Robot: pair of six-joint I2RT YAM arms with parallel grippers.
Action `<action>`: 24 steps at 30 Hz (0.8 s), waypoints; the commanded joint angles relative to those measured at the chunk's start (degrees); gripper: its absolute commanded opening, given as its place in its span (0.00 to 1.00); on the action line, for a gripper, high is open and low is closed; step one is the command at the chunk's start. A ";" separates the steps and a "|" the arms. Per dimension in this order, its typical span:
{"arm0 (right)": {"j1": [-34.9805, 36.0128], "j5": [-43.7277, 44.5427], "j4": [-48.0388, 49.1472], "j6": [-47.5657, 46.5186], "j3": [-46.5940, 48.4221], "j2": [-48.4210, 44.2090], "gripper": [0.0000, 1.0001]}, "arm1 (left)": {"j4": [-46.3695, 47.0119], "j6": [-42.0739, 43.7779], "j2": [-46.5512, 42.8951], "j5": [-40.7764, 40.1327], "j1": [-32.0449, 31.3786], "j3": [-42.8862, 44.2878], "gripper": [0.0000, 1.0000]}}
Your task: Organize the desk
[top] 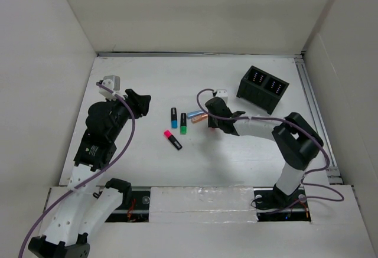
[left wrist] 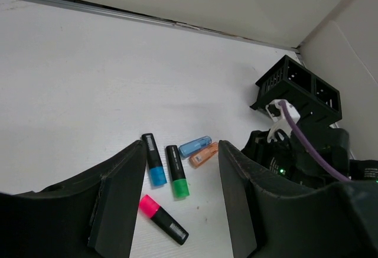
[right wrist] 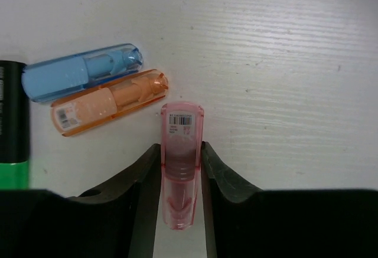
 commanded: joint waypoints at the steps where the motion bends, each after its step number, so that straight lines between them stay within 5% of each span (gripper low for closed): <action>1: -0.93 3.61 4.96 -0.35 0.90 -9.39 0.28 | 2.89 0.50 -0.64 1.66 0.25 -0.44 0.48; 13: -25.00 8.18 9.09 -7.47 17.94 -8.82 0.26 | 2.98 0.58 -1.87 2.19 0.25 -0.61 0.49; 24: -29.68 12.85 5.66 -13.54 28.41 3.49 0.29 | 2.98 0.67 -1.52 2.54 0.25 -0.61 0.49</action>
